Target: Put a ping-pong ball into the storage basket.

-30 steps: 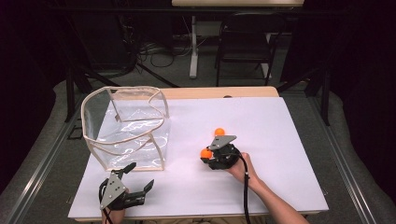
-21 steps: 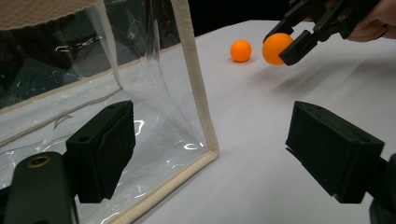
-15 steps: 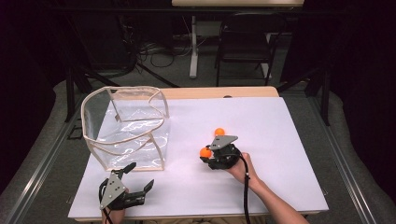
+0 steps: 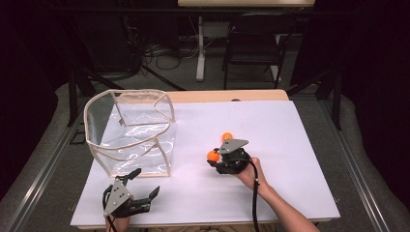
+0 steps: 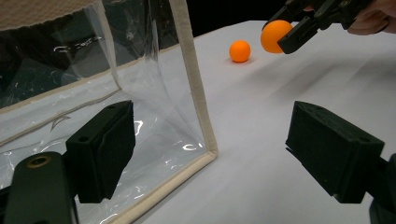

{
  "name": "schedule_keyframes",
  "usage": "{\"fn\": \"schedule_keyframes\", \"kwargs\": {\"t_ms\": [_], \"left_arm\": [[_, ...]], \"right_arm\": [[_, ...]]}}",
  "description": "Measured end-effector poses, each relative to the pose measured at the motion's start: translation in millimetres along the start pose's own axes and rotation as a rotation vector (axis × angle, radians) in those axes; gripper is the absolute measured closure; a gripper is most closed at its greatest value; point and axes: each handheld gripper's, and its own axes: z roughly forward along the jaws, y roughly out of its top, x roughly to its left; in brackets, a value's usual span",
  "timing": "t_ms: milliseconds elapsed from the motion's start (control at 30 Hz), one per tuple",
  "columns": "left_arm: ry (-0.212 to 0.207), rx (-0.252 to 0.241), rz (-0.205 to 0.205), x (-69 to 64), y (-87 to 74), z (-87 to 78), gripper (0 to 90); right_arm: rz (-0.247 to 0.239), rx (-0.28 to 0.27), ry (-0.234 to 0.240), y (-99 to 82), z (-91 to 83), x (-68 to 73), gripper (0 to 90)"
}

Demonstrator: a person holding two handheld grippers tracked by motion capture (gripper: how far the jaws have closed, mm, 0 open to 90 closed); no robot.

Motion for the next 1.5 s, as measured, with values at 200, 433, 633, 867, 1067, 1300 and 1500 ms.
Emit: {"fn": "schedule_keyframes", "kwargs": {"t_ms": [200, 433, 633, 867, 1067, 1300, 1500], "left_arm": [[0.003, 0.0, 0.002, 0.7, -0.1, -0.4, 15.6], [0.005, -0.001, 0.0, 0.9, -0.3, -0.9, 15.7], [0.006, -0.002, -0.001, 1.4, -0.5, -1.5, 15.7], [0.008, 0.0, -0.001, 1.5, -0.4, -1.9, 15.7], [0.007, -0.003, -0.003, 1.7, -0.7, -1.4, 15.6], [0.008, -0.003, -0.002, 1.9, -0.7, -1.8, 15.7], [0.011, -0.003, -0.006, 1.9, -0.8, -2.0, 15.6]], "right_arm": [[-0.004, -0.013, -0.007, 2.9, -2.3, 0.3, 51.2], [-0.011, -0.03, -0.009, 7.7, -1.9, 1.4, 51.1], [-0.017, -0.045, -0.017, 14.3, -3.3, 1.2, 51.1], [-0.024, -0.064, -0.019, 20.6, -4.7, 1.6, 51.2], [-0.035, -0.08, -0.019, 28.8, -5.8, 2.7, 51.2], [-0.046, -0.09, -0.022, 36.9, -6.7, 2.6, 51.2], [-0.058, -0.092, -0.028, 44.3, -8.3, 2.7, 51.1]]}}
